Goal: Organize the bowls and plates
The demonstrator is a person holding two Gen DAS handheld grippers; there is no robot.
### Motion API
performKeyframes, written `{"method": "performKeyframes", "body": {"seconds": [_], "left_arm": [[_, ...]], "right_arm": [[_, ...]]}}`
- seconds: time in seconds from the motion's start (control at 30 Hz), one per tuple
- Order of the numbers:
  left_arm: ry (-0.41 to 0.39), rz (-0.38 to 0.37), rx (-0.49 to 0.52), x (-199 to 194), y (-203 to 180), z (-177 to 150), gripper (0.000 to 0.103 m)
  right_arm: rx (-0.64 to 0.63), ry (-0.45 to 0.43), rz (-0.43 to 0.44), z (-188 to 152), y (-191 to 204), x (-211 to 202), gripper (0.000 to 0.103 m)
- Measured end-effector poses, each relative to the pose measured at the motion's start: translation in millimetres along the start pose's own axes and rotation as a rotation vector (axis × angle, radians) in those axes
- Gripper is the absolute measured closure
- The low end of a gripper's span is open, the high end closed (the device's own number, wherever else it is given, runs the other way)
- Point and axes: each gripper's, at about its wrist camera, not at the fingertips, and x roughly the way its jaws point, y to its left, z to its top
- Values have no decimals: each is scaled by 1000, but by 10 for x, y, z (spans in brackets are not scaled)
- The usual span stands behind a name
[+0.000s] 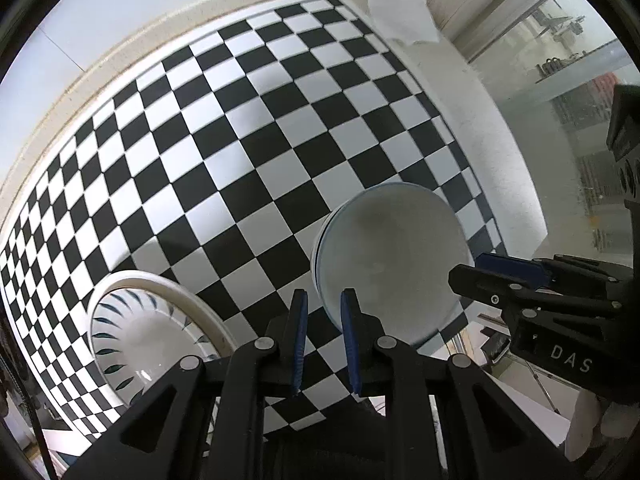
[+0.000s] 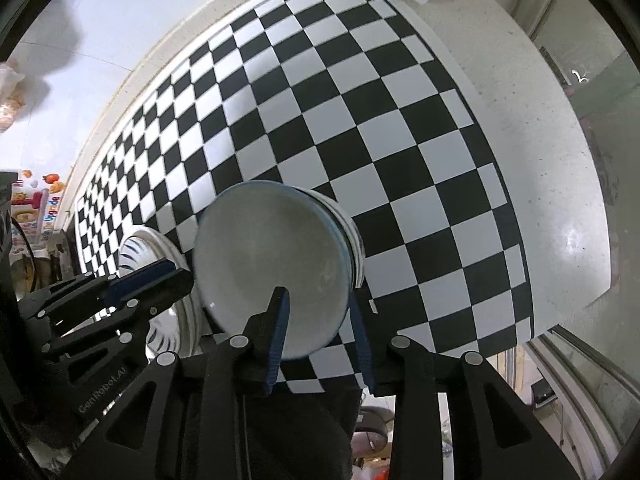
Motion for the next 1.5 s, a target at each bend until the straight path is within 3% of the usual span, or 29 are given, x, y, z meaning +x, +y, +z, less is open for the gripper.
{"method": "performKeyframes", "body": {"seconds": [0.07,0.17,0.33,0.43,0.8,1.1,1.37,1.5], "left_arm": [[-22,-10,3,-138,2,-66,88],[-93,21,27,-381,2,-214,88],[-190,50,32,-748,66,-428,74],[-228,61,34,-921,107,-542,70],[-319,65,81,-1366,22,-902,69],[-340,60,104,-1554,-28,-1068,69],[-353,72,113,-1626,-32,-1089,69],[-321,52,106,-1548,-13,-1052,66]], "right_arm": [[-14,-27,-14,-80,42,-125,65],[-51,-88,-48,-235,163,-345,47],[-75,-174,-54,-518,342,-663,26],[-92,-230,-58,-718,475,-879,20],[-106,-361,-102,-1220,747,-1365,17],[-96,-389,-101,-1464,790,-1616,17],[-95,-385,-91,-1464,836,-1630,17],[-92,-379,-91,-1439,854,-1599,17]]}}
